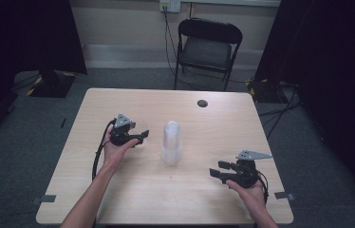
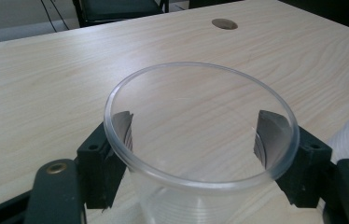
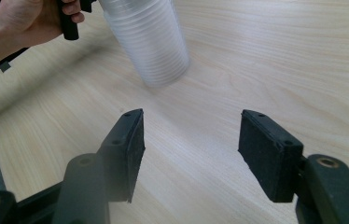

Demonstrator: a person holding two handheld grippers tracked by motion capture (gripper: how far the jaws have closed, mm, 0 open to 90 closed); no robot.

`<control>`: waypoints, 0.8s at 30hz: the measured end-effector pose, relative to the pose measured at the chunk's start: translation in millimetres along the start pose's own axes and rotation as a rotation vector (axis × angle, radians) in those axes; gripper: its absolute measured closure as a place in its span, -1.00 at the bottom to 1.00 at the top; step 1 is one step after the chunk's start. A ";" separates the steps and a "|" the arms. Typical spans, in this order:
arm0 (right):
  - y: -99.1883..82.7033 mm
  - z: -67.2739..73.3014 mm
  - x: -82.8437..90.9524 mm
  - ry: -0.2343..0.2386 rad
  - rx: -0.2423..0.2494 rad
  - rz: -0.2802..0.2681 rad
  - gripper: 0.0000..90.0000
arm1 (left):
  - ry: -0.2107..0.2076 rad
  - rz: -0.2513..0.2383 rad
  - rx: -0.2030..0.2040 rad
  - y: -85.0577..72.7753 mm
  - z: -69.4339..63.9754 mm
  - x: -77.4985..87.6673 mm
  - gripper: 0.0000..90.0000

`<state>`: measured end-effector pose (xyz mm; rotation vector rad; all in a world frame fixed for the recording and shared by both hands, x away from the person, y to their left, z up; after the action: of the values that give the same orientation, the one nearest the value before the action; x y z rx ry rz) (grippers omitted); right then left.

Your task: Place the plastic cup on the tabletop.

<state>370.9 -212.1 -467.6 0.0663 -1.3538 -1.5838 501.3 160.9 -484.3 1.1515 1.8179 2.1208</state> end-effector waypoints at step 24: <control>0.2 1.3 -0.9 -0.008 0.006 -0.003 -0.11 | 0.003 0.075 -0.001 -15.2 -1.1 5.3 -0.65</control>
<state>370.6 -210.5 -467.5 0.0657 -1.3648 -1.5845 491.2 167.0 -495.4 1.2357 1.8020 2.1643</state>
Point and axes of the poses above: each handheld gripper's, and its own axes: x roughly backward along the jaws, y roughly out of its top, z roughly to its left, the point moved 4 cm from there along -x, roughly forward along the jaws, and after that the axes turned 5 degrees about -x, right-handed, at the moved point
